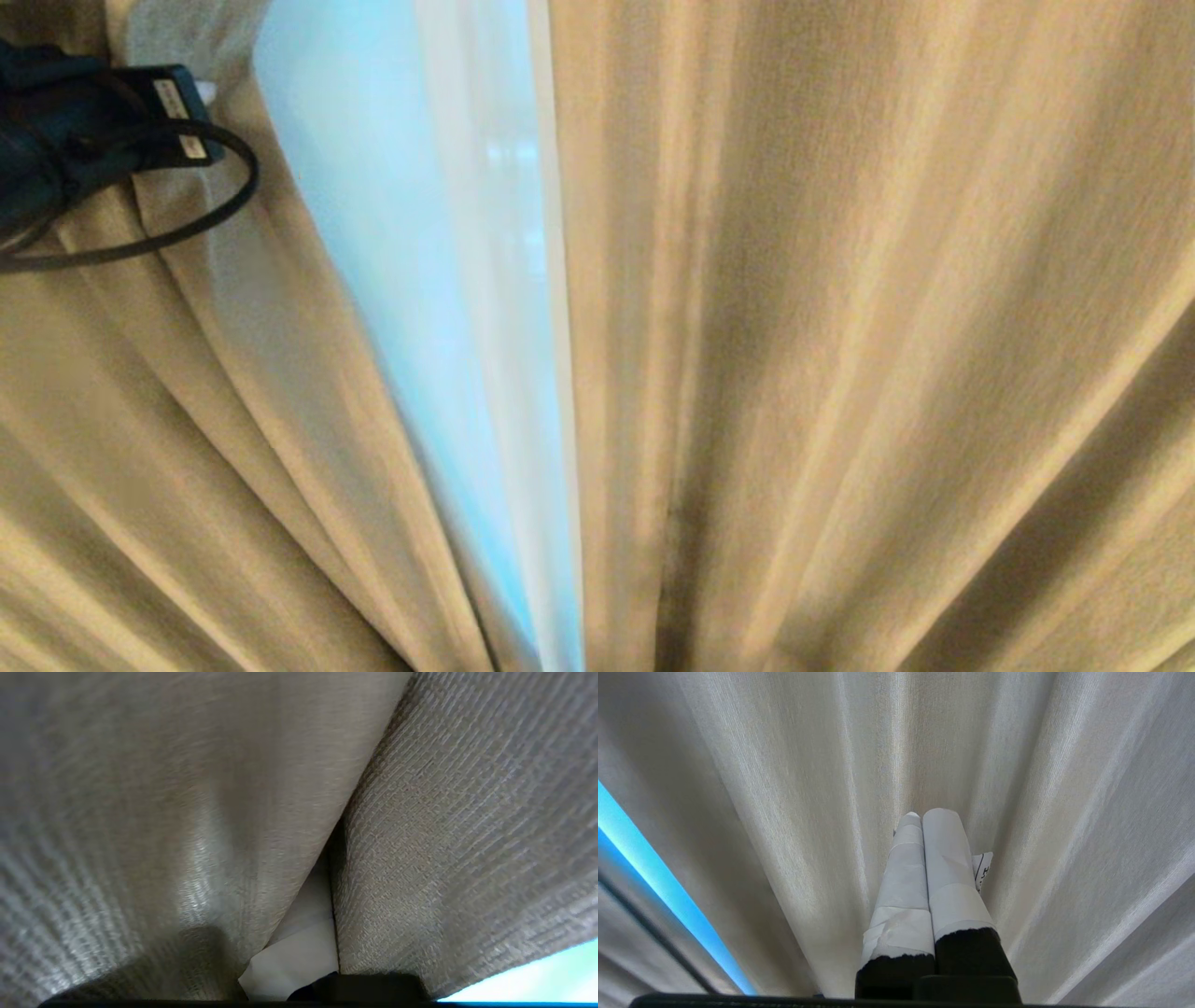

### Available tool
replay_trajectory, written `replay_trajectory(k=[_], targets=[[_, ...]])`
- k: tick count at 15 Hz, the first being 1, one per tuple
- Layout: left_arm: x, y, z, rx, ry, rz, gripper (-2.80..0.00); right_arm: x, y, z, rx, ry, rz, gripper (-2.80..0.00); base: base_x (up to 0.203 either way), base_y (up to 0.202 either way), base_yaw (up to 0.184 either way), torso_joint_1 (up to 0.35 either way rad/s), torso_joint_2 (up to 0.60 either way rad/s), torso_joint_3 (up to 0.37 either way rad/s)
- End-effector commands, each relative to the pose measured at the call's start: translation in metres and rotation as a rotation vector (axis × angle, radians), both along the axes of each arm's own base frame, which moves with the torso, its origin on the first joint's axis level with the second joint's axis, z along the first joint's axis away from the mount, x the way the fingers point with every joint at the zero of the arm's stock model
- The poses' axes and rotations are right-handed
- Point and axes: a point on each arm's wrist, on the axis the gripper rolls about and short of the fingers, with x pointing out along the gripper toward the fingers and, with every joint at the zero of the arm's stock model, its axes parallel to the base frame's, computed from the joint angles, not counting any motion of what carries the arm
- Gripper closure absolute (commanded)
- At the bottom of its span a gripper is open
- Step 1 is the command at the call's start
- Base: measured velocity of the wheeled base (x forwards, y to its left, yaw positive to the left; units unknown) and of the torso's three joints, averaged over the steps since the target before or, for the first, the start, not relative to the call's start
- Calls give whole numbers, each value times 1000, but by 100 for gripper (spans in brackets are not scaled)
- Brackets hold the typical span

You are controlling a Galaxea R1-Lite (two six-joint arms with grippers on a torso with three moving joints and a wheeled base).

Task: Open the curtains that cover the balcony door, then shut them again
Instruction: Pull the outer curtains open on both sides

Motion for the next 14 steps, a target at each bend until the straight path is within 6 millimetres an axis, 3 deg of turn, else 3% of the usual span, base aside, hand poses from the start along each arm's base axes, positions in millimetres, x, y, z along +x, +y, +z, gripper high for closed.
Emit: replay_trajectory(k=[1,6,14], targets=[[-1,26,2,-7,-13,46,0,0,0,0,0,0,1,0,0,0,0,0,0,0],[-4,84,0,-44,-13,111,0,0,0,0,0,-1,0,0,0,0,0,0,0,0],[-4,148,-16,-90,-56,221,0,0,0,0,0,-1,1,0,0,0,0,0,0,0]])
